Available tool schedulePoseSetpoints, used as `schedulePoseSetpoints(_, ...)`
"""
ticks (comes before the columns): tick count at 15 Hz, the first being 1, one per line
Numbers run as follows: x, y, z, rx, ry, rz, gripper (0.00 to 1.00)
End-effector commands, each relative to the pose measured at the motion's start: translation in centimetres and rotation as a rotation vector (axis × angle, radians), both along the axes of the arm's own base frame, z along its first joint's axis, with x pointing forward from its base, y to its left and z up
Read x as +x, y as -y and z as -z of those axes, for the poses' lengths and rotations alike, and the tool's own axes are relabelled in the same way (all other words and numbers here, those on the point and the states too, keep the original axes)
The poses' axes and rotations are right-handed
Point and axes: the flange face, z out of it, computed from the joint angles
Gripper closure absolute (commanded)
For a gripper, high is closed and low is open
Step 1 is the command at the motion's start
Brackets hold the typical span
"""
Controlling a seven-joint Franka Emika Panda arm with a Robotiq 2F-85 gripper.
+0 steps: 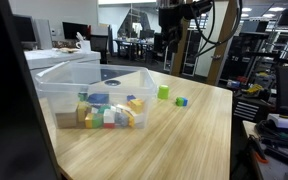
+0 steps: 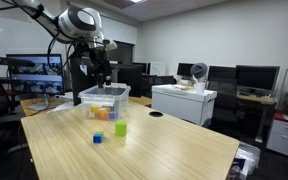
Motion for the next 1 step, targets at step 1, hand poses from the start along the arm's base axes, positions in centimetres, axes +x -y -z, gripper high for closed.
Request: schedulePoseSetpoints(1,0.01,0.01,-0.03,0.0,-0.001,0.0,0.0)
